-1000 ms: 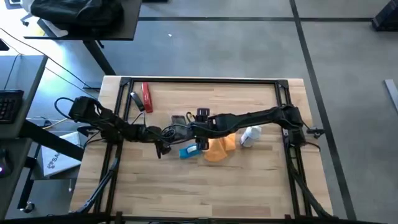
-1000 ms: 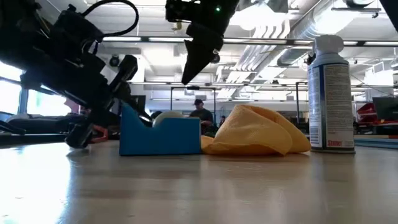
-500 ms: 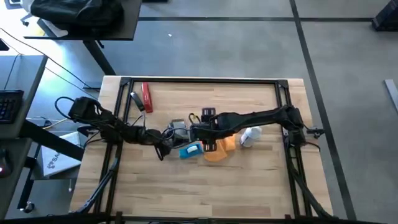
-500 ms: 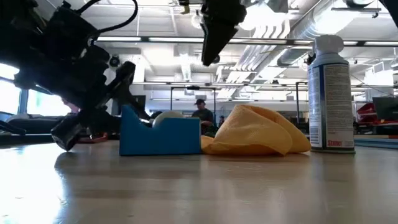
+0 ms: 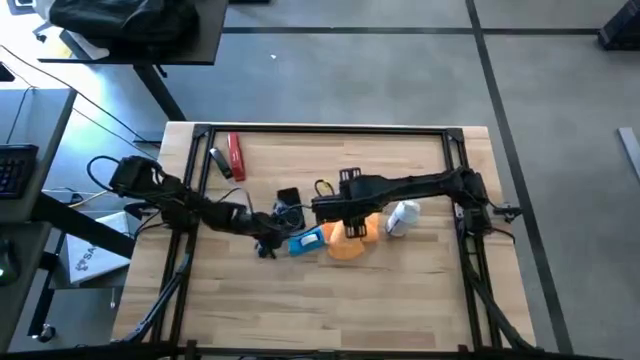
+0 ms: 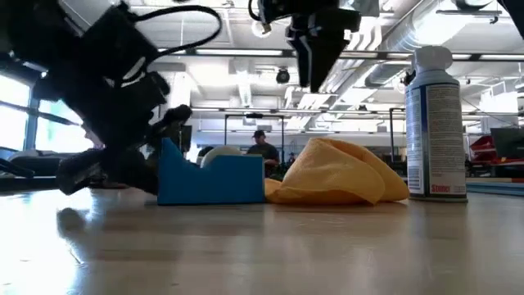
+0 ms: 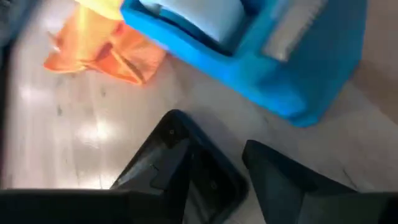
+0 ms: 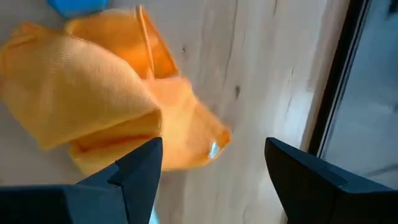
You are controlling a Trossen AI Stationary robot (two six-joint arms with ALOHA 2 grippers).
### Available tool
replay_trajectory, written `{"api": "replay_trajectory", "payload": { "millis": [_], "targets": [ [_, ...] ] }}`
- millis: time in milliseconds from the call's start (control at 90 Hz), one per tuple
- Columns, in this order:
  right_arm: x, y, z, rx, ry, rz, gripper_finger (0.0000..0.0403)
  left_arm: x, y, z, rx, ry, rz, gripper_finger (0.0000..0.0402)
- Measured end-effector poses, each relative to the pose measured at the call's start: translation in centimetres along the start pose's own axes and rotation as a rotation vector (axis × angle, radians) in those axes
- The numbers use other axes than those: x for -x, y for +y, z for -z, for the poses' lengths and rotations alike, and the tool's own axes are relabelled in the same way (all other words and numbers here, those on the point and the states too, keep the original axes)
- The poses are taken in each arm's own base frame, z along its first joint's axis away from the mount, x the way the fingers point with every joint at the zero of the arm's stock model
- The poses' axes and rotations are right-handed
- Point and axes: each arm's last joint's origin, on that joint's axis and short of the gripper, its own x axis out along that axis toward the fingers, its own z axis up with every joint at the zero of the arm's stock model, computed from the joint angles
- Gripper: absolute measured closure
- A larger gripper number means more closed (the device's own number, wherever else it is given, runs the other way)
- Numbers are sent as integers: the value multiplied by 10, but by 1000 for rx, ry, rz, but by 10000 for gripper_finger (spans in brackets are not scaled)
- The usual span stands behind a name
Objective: Apply microfiber cloth
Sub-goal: Wipe the front of the cellphone with an orange microfiber cloth, then adjust the white spray bottle
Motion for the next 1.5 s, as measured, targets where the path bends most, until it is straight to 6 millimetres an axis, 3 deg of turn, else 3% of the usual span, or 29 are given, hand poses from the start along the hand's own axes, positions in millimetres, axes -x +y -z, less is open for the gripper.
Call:
{"api": "replay_trajectory", "payload": {
  "millis": [144, 367, 511, 667, 800, 944, 1156, 1311, 1500],
  "targets": [
    [12, -25, 3, 0, -121, -31, 151, 4, 6, -14, 9, 65, 44, 263],
    [59, -73, 30, -64, -425, -177, 151, 33, 14, -25, 45, 103, 48, 263],
    [81, -94, 60, -105, -581, -195, 151, 59, 24, -26, 88, 122, -37, 263],
    [89, -102, 105, -208, -671, -160, 151, 89, 39, -25, 196, 64, -144, 263],
    [84, -95, 148, -347, -711, -154, 151, 114, 52, -23, 281, -29, -217, 263],
    [77, -76, 198, -488, -653, -208, 151, 136, 65, -18, 329, -104, -297, 263],
    [66, -42, 262, -644, -492, -305, 151, 151, 80, -9, 366, -122, -415, 263],
    [48, -22, 283, -658, -442, -390, 151, 151, 92, -9, 348, -160, -479, 263],
    [10, -2, 285, -624, -350, -506, 151, 146, 100, -11, 355, -211, -477, 263]
  ]
}}
